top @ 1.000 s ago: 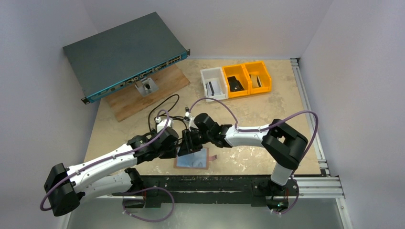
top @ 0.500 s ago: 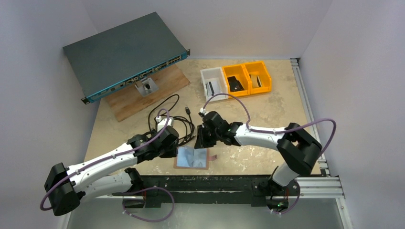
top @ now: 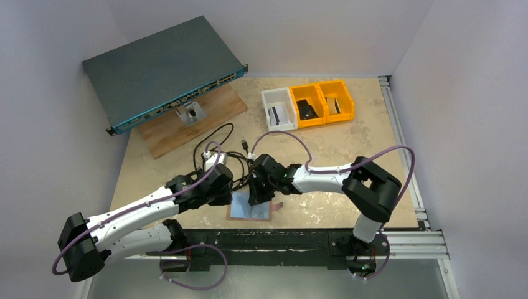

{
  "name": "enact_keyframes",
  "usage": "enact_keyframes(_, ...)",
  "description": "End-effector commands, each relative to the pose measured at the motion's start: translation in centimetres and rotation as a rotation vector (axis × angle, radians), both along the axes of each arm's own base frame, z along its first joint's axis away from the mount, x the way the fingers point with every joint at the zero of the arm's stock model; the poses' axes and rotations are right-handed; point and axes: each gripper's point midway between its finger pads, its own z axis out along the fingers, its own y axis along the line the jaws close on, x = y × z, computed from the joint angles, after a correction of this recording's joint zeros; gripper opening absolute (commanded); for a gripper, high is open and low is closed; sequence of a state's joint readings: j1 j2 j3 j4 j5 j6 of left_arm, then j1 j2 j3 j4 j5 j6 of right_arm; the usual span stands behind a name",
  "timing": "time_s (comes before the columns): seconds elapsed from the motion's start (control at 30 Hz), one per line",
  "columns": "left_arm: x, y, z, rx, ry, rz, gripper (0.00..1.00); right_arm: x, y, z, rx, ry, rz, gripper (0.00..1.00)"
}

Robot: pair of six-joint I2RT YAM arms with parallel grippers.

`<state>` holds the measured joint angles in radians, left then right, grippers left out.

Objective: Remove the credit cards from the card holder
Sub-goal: Remove the credit card from the card holder.

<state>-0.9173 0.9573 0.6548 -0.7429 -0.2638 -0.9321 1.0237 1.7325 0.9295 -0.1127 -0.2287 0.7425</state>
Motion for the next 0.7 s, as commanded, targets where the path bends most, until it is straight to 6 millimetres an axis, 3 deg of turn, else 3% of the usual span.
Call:
enact_keyframes(0.0,0.6,-0.5,1.4,-0.026,-0.029,-0.002,0.31,0.1,2.5,2.0,0.075,-0.029,0.060,0.14)
enact_keyframes(0.33,0.5,-0.7,1.2,-0.038,-0.021,-0.006,0.30,-0.1,3.2,0.8,0.066,-0.001,0.084,0.38)
enact_keyframes(0.47,0.4,-0.8,1.3,-0.041,-0.020,-0.008,0.30,-0.3,3.0,-0.6,0.032,0.024,0.085,0.47)
enact_keyframes(0.67,0.2,-1.1,1.6,-0.070,-0.016,-0.013,0.29,-0.4,2.2,-2.8,-0.045,0.054,0.068,0.46)
